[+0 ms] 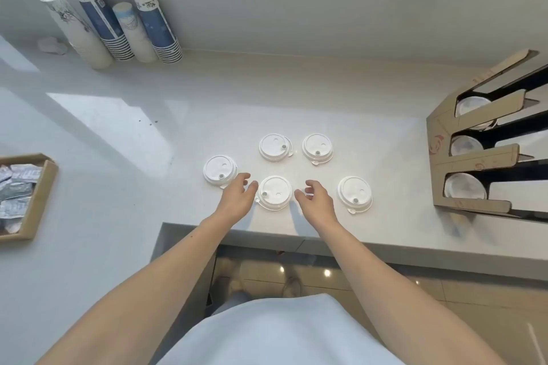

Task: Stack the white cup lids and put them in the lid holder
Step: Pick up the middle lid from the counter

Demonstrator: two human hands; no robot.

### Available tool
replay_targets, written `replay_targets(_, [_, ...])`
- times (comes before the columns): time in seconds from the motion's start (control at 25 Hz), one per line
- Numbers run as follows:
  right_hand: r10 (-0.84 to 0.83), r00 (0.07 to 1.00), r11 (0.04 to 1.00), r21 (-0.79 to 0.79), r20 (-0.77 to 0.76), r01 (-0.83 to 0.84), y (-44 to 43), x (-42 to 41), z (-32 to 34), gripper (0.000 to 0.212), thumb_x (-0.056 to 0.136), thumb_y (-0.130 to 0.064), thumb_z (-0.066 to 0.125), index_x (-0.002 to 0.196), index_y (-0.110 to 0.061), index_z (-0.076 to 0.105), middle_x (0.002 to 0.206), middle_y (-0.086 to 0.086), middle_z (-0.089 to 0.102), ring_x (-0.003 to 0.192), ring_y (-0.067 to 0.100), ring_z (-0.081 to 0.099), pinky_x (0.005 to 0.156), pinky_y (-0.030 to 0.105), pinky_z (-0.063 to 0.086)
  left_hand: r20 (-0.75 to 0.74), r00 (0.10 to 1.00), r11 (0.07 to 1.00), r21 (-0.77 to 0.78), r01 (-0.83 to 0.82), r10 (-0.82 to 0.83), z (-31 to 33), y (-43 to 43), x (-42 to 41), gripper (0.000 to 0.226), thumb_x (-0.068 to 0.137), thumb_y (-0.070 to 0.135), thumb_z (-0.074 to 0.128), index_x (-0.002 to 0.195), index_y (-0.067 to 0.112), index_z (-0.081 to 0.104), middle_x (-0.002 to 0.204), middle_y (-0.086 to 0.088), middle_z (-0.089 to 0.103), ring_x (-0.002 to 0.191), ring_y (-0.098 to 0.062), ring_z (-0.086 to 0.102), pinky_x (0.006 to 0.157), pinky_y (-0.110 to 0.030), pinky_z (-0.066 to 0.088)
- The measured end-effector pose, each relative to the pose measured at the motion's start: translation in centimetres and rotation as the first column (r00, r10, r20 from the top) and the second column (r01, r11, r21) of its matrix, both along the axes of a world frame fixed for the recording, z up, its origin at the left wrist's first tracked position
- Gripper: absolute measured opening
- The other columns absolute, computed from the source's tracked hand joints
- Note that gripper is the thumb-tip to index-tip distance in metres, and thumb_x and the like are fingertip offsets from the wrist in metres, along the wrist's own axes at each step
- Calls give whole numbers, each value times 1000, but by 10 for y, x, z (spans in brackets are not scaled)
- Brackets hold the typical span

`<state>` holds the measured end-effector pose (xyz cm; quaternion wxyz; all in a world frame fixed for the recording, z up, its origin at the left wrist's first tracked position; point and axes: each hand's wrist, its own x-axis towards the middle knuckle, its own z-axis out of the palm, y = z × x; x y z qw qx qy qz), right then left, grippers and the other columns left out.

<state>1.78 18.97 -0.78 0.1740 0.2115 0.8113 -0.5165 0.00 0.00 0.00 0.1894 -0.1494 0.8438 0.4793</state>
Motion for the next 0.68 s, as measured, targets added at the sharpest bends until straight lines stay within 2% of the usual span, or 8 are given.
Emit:
replay_targets(0.16, [-34,997,999,-11,65,35,-7,-9,-3,52,96,-27,58,143,-11,43,140,9,53,128,25,53,104,37,42,56,996,998,2,67,-67,-11,-2,-8,48,105,30,46,149,11,42,150,-12,49,136,-27,50,104,-33,38])
replay_targets(0.4, [-109,984,994,-1,138,111,-26,-21,-8,52,96,-27,59,143,-11,43,143,10,51,131,26,50,105,36,39,138,983,992,48,113,-119,-26,-4,-19,54,104,32,49,153,13,38,156,-11,44,139,-27,47,113,-38,38])
replay_targets(0.68, [-147,973,989,42,177,142,-37,-21,-15,54,96,-25,59,145,-10,42,144,12,52,132,28,51,110,38,40,169,974,987,74,144,-154,-36,-1,-28,57,105,31,48,157,15,32,160,-12,38,141,-28,46,116,-41,35])
